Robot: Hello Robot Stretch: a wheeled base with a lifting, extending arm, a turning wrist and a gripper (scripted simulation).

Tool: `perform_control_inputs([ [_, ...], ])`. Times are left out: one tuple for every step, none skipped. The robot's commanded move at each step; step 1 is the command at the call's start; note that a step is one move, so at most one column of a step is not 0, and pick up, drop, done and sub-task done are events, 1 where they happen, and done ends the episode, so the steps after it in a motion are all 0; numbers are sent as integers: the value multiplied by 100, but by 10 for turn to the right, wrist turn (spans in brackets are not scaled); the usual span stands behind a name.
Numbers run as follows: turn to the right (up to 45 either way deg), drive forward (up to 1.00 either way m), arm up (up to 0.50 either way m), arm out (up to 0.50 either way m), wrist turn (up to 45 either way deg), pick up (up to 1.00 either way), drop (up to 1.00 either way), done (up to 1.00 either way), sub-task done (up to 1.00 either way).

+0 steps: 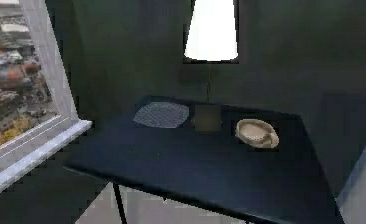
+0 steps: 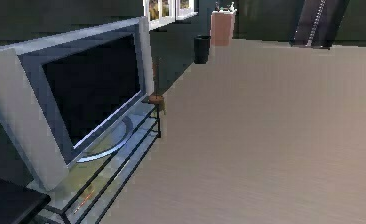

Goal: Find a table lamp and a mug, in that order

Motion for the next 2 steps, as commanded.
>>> perform_control_inputs([
  [-450, 0, 0, 0, 0, 0, 0, 0, 0],
  [-450, 0, 0, 0, 0, 0, 0, 0, 0],
])
